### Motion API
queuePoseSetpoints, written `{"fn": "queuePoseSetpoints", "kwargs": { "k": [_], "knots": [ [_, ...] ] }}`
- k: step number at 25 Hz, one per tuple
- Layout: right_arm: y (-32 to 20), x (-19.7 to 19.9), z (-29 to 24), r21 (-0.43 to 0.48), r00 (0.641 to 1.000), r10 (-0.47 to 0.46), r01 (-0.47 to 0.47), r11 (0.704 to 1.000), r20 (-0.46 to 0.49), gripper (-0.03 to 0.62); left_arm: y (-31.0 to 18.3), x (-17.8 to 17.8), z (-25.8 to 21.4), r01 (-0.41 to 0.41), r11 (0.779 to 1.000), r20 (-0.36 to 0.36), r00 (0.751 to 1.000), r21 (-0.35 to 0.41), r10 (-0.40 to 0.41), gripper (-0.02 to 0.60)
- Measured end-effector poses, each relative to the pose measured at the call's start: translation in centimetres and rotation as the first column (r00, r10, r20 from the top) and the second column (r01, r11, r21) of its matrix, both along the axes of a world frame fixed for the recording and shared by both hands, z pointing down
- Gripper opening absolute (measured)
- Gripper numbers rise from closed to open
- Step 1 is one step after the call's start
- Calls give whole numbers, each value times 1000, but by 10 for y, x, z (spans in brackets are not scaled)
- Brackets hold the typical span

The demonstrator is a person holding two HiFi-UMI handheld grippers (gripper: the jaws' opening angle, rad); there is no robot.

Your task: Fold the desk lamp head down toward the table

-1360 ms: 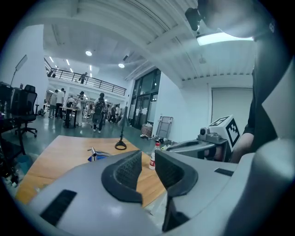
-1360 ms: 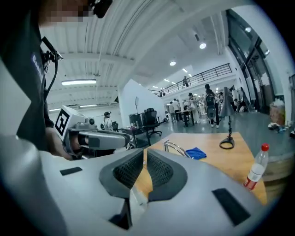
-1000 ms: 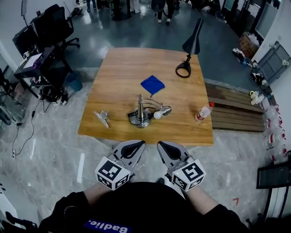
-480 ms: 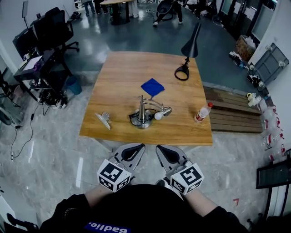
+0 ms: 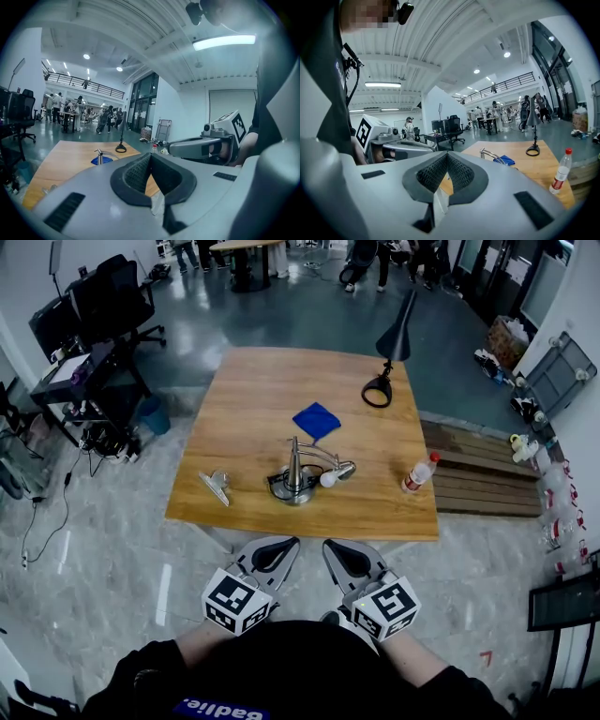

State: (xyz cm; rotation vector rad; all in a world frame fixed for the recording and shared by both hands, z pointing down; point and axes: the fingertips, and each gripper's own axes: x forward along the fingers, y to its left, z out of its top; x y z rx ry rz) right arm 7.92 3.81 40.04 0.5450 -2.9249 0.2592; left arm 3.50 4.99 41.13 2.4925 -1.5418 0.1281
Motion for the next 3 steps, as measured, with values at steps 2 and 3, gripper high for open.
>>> {"fn": "queuePoseSetpoints", "kwargs": {
  "k": [2,3],
  "knots": [
    [0,-1,-1,0,1000,-2,2,1000,-4,5,0,0,-1,0,1000,0,1000,-5,0,9],
    [0,-1,-2,0,1000,-3,3,1000,-5,5,0,-1,-1,0,1000,0,1000,-7,0,9]
  ]
}}
